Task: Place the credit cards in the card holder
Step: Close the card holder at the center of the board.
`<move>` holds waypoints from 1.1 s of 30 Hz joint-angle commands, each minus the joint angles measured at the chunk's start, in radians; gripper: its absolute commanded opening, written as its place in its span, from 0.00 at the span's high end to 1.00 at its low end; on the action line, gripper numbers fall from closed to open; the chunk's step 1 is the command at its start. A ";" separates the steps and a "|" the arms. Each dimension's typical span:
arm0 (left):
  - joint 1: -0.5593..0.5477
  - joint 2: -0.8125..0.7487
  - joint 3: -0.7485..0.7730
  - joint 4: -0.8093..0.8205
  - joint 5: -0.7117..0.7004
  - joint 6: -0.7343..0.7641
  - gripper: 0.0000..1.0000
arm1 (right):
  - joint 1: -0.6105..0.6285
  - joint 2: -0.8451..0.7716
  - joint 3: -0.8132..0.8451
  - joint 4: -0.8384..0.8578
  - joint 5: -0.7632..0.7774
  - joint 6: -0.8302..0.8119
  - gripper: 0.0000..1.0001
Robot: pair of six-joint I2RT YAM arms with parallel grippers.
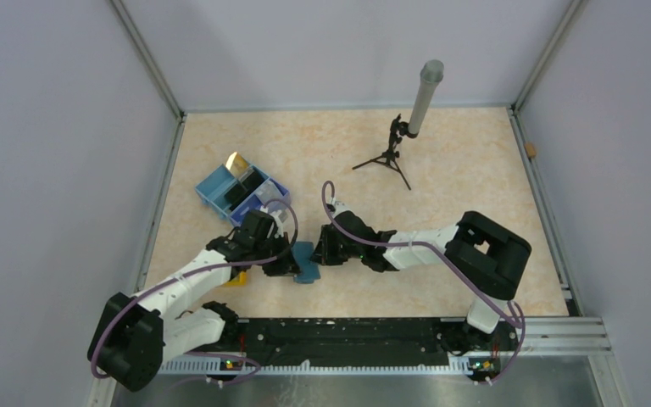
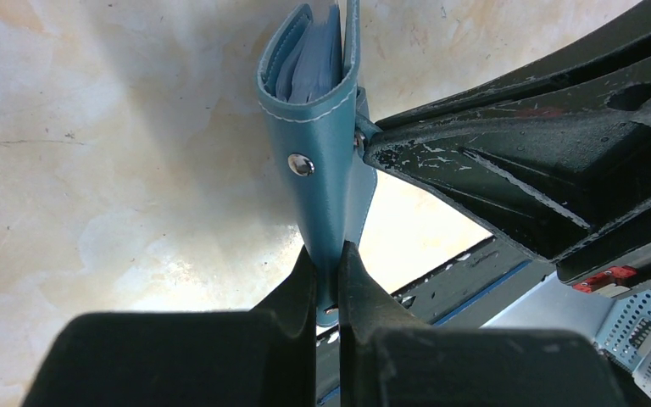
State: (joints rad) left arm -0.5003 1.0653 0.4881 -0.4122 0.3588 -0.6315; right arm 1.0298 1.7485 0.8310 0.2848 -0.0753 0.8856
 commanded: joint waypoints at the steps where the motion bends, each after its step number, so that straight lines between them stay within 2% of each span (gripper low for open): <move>1: -0.008 0.034 -0.015 -0.034 -0.018 0.037 1.00 | 0.016 -0.053 0.014 0.096 -0.018 0.001 1.00; 33: -0.010 0.057 -0.023 -0.011 0.037 0.049 1.00 | 0.030 0.116 0.153 0.045 -0.103 -0.081 1.00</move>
State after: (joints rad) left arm -0.4892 1.0828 0.4900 -0.4179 0.3756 -0.6285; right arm 1.0290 1.7947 0.9070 0.2157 -0.1123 0.8074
